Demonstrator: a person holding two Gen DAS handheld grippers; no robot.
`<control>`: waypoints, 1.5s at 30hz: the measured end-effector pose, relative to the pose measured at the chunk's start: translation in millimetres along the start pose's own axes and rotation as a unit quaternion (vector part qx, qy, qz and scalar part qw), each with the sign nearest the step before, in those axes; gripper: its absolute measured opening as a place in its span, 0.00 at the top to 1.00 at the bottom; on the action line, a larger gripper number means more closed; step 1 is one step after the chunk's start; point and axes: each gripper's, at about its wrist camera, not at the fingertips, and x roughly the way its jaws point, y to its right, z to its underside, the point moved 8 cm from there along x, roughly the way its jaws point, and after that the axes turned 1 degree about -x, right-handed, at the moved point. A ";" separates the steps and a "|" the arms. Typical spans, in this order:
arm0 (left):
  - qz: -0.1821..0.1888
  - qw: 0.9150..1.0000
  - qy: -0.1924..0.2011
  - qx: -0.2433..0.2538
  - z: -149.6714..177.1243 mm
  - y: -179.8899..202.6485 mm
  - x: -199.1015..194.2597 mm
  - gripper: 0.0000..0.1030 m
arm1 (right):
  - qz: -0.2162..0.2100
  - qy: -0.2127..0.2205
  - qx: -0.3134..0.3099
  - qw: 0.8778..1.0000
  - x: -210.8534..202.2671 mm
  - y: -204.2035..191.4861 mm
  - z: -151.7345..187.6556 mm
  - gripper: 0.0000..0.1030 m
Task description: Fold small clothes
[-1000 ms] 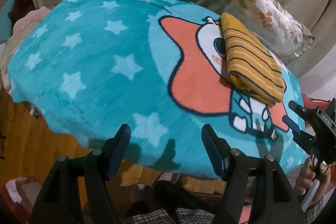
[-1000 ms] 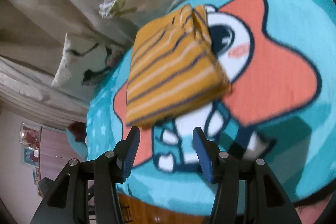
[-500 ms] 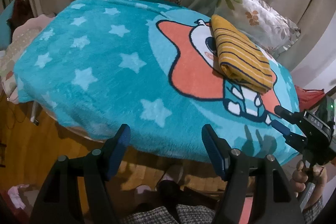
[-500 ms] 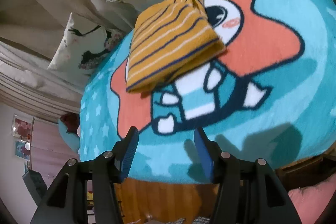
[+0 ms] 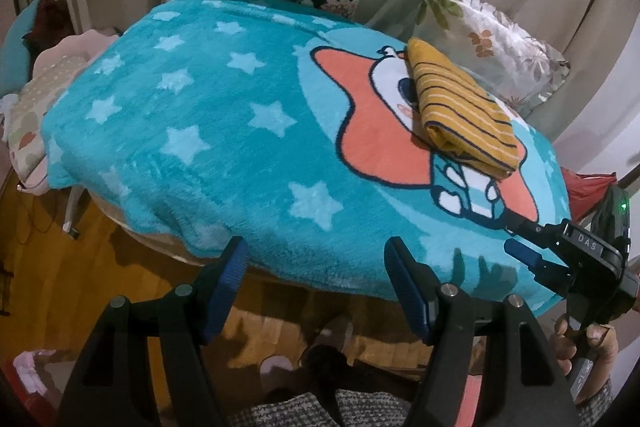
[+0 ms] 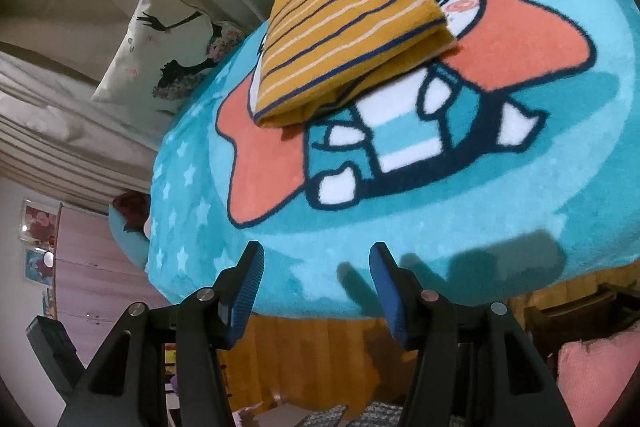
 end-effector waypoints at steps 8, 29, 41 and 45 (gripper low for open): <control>0.008 1.000 0.003 0.000 4.9 5.8 -0.9 0.32 | 0.026 -0.003 -0.008 1.000 -6.9 2.8 4.6 0.41; -0.017 0.999 -0.025 0.014 13.5 -12.0 9.7 0.30 | 0.034 -0.030 -0.032 0.998 14.4 -12.0 18.6 0.41; -0.041 0.997 -0.036 0.058 17.5 8.8 22.4 0.30 | 0.074 0.010 -0.024 0.997 -11.9 16.8 1.5 0.41; -0.051 0.996 -0.032 0.063 18.2 10.1 20.9 0.30 | 0.082 0.012 -0.033 0.996 -13.5 17.9 0.3 0.41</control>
